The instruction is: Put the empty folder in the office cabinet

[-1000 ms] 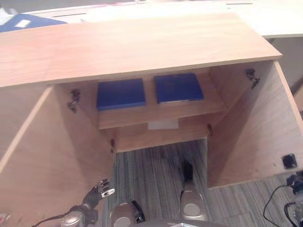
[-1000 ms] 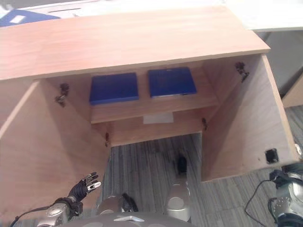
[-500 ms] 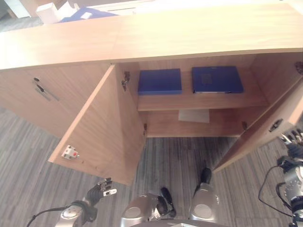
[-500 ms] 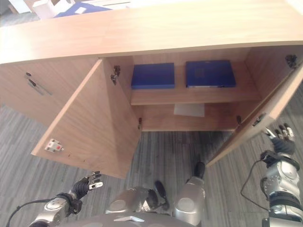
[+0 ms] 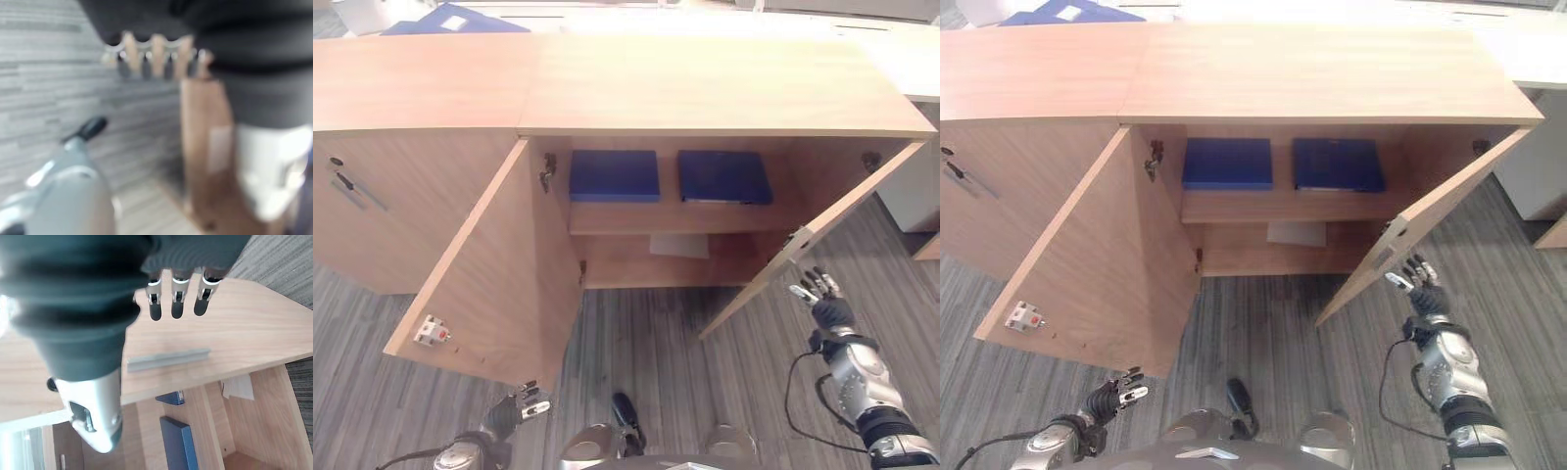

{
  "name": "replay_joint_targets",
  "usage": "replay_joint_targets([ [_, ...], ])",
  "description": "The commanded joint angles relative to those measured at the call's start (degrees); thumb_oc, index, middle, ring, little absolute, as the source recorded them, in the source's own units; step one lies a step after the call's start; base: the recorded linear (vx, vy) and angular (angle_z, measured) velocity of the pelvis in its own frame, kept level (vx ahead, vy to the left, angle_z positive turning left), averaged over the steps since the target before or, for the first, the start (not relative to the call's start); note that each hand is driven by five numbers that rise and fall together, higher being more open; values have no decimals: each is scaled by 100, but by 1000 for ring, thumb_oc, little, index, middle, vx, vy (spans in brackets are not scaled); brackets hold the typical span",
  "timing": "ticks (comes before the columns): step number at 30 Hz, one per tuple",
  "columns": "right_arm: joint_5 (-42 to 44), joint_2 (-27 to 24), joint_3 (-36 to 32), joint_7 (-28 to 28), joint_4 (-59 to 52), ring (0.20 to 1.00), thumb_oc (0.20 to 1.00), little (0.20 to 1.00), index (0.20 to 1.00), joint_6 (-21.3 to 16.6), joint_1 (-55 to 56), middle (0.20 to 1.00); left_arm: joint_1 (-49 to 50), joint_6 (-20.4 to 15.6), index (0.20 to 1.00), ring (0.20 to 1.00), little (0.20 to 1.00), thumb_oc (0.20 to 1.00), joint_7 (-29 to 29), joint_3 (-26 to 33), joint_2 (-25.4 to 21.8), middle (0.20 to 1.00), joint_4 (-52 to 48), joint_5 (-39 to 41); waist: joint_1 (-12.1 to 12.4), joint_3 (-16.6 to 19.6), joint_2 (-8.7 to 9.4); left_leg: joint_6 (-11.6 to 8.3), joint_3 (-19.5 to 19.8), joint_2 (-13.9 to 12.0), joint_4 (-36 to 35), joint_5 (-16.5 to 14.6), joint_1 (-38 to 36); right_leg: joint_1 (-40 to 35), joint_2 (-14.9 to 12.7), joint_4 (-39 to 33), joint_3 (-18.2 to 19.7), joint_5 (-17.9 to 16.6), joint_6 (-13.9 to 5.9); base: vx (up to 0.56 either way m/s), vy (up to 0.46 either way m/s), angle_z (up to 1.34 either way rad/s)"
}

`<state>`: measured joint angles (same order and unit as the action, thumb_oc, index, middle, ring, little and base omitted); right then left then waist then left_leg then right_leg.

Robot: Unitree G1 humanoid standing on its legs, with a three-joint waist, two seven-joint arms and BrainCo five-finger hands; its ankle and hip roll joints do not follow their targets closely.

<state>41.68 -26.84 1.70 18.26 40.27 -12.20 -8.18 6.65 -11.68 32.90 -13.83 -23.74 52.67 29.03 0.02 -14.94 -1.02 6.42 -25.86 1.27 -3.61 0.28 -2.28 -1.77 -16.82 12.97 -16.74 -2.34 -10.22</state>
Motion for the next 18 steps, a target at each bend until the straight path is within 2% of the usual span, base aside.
replay_joint_targets([
  [1,-184,-228,9,73,69,1000,1000,1000,1000,-168,-654,1000,-252,-281,1000,1000,1000,1000,-128,130,-86,1000,-102,240,36,12,-155,-182,758,-178,122,-825,-528,505,22,389,-9,82,23,30,-109,-1],
  [5,-395,-75,254,20,185,1000,1000,1000,1000,-185,-717,1000,-212,-405,1000,1000,1000,1000,-452,198,-70,1000,-68,244,136,80,-138,-251,862,-191,13,-744,-621,429,115,169,-81,0,-15,61,-100,7],
  [10,-564,72,547,-168,497,1000,1000,1000,1000,-212,-991,1000,-211,-611,1000,1000,1000,1000,-866,372,-29,1000,-29,296,467,179,-82,-326,1028,-207,-101,-658,-653,333,90,49,-450,-121,-57,79,-112,44],
  [13,-533,46,569,-267,594,1000,1000,1000,1000,-203,-1131,1000,-227,-701,1000,1000,1000,1000,-1012,399,-20,1000,-25,233,561,172,-64,-335,1084,-206,-113,-648,-628,297,76,27,-568,-118,-49,23,-63,37],
  [16,-503,-30,554,-354,814,1000,1000,1000,1000,-146,-1393,1000,-227,-1002,1000,1000,1000,1000,-1450,534,-41,1000,11,172,745,165,-30,-372,1199,-209,-139,-613,-590,202,75,-35,-769,-123,-45,52,-76,37],
  [17,-497,-71,540,-360,902,1000,1000,1000,1000,-93,-1466,1000,-209,-1263,1000,1000,1000,1000,-1772,645,-69,1000,-17,155,824,174,-10,-388,1297,-207,-139,-594,-575,145,116,-74,-818,-113,-38,61,-64,33],
  [18,-513,-87,536,-351,929,1000,1000,1000,1000,-78,-1481,1000,-207,-1314,1000,1000,1000,1000,-1870,682,-82,1000,-39,175,848,175,-6,-392,1324,-207,-139,-590,-571,134,125,-79,-829,-106,-36,64,-63,38],
])
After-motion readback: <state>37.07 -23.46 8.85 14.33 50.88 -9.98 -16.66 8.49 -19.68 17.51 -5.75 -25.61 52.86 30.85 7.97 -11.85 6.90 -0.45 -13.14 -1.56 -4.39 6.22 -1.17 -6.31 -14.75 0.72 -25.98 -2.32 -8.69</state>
